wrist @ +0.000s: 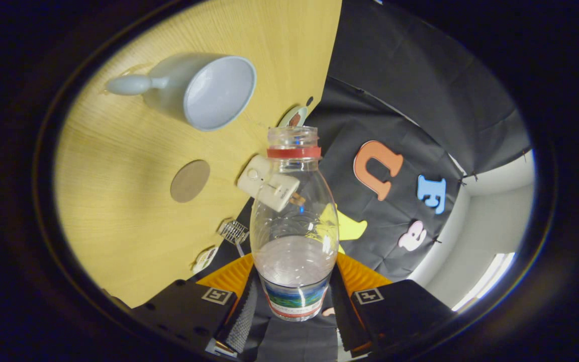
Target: Take the bottle from table, then pour the juice into the cup, finally place the bottle on the coaster
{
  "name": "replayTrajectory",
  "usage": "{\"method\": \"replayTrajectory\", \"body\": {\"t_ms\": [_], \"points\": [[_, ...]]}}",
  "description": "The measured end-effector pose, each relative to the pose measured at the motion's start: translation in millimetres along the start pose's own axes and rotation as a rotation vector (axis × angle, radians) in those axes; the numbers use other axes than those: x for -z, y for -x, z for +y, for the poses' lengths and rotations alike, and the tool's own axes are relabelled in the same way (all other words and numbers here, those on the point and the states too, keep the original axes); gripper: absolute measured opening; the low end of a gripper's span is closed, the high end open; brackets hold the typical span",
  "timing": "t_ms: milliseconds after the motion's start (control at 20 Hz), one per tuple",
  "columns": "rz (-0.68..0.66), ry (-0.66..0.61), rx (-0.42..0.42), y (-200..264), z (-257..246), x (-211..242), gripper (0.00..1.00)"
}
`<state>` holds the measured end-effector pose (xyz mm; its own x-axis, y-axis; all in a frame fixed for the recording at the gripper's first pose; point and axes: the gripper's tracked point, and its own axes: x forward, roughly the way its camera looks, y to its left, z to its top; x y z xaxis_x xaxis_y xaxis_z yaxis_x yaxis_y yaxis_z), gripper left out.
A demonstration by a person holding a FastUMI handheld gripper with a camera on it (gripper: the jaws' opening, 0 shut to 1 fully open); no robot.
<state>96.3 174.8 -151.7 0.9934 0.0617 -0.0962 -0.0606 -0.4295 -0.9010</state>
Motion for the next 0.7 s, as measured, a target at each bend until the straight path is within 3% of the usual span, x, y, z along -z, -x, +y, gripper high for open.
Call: {"method": "replayTrajectory", "body": {"t_ms": [500,700], "points": [[0.001,-0.073,0.000,0,2,1,0.74],[0.002,-0.213,-0.051,5,16,3,0.74]]}}
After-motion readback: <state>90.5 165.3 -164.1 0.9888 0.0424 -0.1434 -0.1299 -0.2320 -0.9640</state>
